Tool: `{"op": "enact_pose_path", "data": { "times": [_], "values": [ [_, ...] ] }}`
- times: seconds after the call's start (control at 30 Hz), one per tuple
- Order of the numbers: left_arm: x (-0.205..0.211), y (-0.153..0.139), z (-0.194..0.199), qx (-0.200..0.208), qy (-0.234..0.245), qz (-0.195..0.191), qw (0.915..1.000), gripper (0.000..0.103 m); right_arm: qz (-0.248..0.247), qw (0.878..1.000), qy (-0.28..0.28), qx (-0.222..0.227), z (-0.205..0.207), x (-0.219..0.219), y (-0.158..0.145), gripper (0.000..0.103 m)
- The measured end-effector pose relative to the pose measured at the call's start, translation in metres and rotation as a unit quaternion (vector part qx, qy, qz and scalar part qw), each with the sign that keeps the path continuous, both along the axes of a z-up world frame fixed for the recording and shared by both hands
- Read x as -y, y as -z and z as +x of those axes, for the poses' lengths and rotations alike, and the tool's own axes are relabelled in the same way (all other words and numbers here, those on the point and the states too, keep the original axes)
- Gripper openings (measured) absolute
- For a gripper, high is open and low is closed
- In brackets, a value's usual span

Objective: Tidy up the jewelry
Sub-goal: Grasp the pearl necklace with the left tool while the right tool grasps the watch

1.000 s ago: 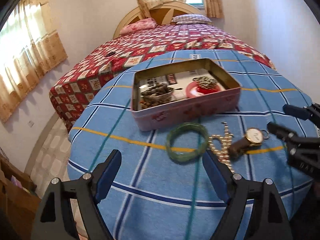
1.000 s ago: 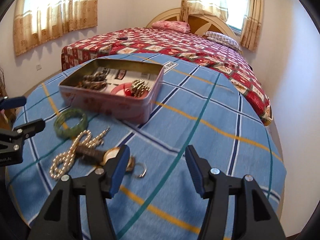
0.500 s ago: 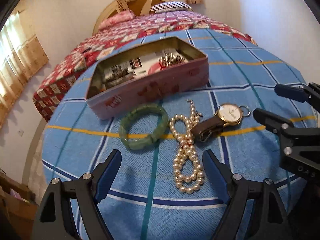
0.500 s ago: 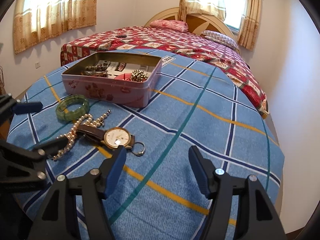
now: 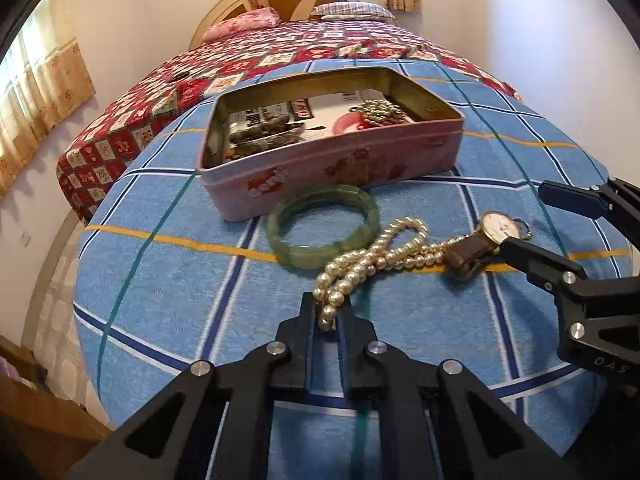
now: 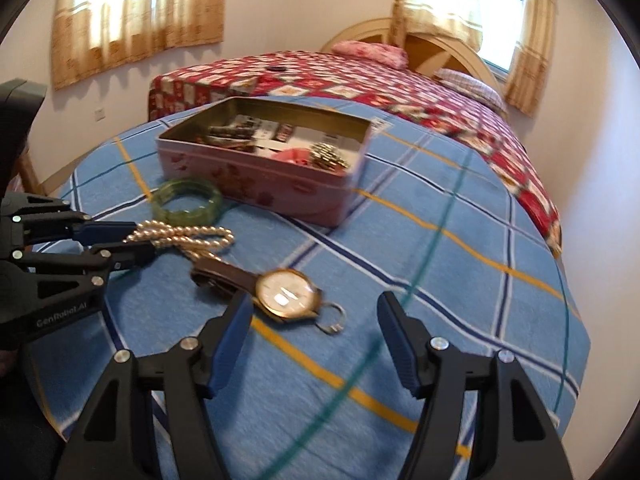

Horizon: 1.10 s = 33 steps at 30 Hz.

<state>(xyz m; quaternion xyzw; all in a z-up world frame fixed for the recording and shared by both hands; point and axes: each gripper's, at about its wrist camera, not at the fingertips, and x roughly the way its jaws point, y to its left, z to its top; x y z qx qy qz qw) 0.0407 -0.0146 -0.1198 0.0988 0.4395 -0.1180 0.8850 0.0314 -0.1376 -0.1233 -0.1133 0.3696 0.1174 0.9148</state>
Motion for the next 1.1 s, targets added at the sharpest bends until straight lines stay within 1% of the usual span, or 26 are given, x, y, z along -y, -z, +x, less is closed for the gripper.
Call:
{"op": "enact_pose_path", "data": {
  "times": [0.1,0.37,0.43,0.47,0.5,0.53,0.67,0.8,0.87,0.97,1.03,1.1],
  "values": [
    [-0.010,-0.001,0.003,0.001,-0.014,0.002,0.9999,0.009,-0.006,1.000,-0.009,-0.011,0.011,-0.006,0.002,0.067],
    [-0.031,-0.002,0.010,-0.004,-0.045,-0.005,0.9990,0.007,0.015,0.997,-0.048,-0.060,0.021,-0.008,0.012,0.067],
    [-0.033,-0.001,0.010,-0.004,-0.047,-0.005,0.9989,0.007,0.020,0.996,-0.046,-0.070,0.021,-0.006,0.014,0.064],
    [-0.032,-0.001,0.009,-0.003,-0.047,-0.002,0.9989,0.007,0.023,0.996,-0.045,-0.069,0.020,-0.005,0.013,0.059],
    [-0.031,0.000,0.009,-0.001,-0.045,0.001,0.9990,0.007,0.026,0.996,-0.047,-0.070,0.019,-0.004,0.013,0.052],
    [-0.030,0.000,0.009,0.000,-0.044,0.003,0.9990,0.007,0.027,0.996,-0.051,-0.072,0.019,-0.005,0.014,0.049],
    [-0.027,0.001,0.009,0.004,-0.046,0.011,0.9989,0.007,0.013,0.996,-0.057,-0.062,0.015,-0.009,0.013,0.047],
    [-0.024,0.001,0.010,0.007,-0.047,0.021,0.9986,0.009,0.018,0.996,-0.058,-0.064,0.016,-0.008,0.012,0.047],
    [-0.027,0.001,0.008,0.004,-0.037,-0.006,0.9993,0.009,0.014,0.996,-0.057,-0.060,0.016,-0.010,0.012,0.047],
    [-0.027,0.000,0.006,0.003,-0.031,-0.007,0.9995,0.007,0.007,0.997,-0.059,-0.051,0.014,-0.012,0.011,0.046],
    [-0.025,0.000,0.005,0.003,-0.027,-0.011,0.9996,0.006,0.010,0.997,-0.058,-0.046,0.014,-0.011,0.010,0.039],
    [-0.025,-0.003,0.004,0.001,-0.023,-0.020,0.9995,0.006,0.023,0.997,-0.055,-0.046,0.014,-0.007,0.009,0.039]
  ]
}}
